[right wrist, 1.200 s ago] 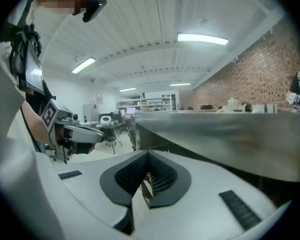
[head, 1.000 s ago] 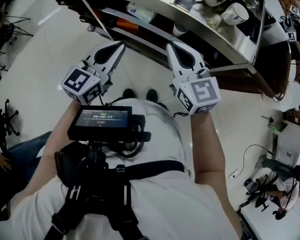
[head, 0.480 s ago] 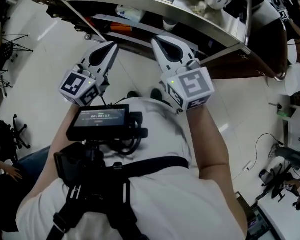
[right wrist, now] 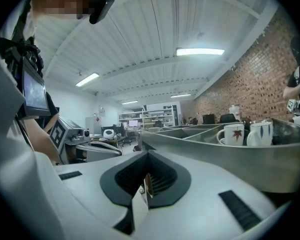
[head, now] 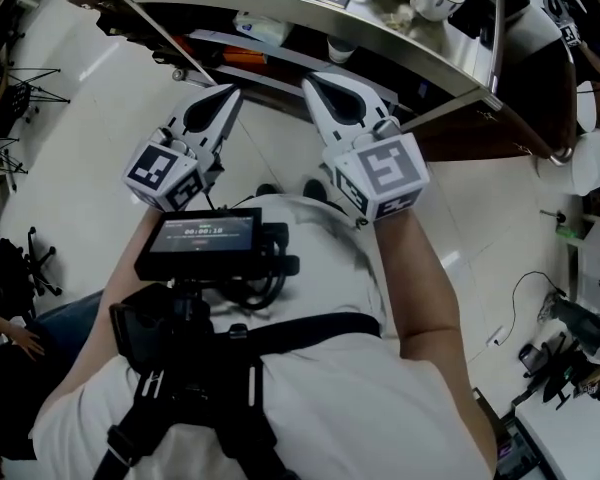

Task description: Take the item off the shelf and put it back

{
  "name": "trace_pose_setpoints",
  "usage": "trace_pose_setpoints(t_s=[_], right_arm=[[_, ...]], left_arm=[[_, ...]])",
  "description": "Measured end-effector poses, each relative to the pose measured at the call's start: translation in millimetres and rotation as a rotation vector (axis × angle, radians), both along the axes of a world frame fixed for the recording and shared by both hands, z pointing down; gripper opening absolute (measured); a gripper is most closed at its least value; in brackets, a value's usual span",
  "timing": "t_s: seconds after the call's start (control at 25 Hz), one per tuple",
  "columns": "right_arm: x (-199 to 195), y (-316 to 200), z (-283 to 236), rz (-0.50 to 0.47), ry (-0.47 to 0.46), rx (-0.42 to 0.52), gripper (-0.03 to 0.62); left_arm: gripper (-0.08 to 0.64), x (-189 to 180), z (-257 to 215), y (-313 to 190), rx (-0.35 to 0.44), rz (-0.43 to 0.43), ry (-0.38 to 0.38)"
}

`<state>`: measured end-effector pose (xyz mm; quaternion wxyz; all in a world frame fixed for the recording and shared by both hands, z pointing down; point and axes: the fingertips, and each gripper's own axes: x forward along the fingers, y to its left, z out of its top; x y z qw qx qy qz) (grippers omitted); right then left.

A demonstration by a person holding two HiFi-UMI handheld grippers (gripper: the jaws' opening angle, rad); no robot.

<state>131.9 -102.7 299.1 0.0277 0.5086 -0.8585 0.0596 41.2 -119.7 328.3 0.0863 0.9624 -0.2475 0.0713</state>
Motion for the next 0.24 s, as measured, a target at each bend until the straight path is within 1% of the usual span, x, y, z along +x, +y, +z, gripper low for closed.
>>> trace_pose_setpoints(t_s=[0.24], right_arm=[[-0.3,0.3,3.4,-0.005,0.011,-0.012,0.003]], left_arm=[[0.000,0.7,1.2,-0.7,0.009,-0.002,-0.001]])
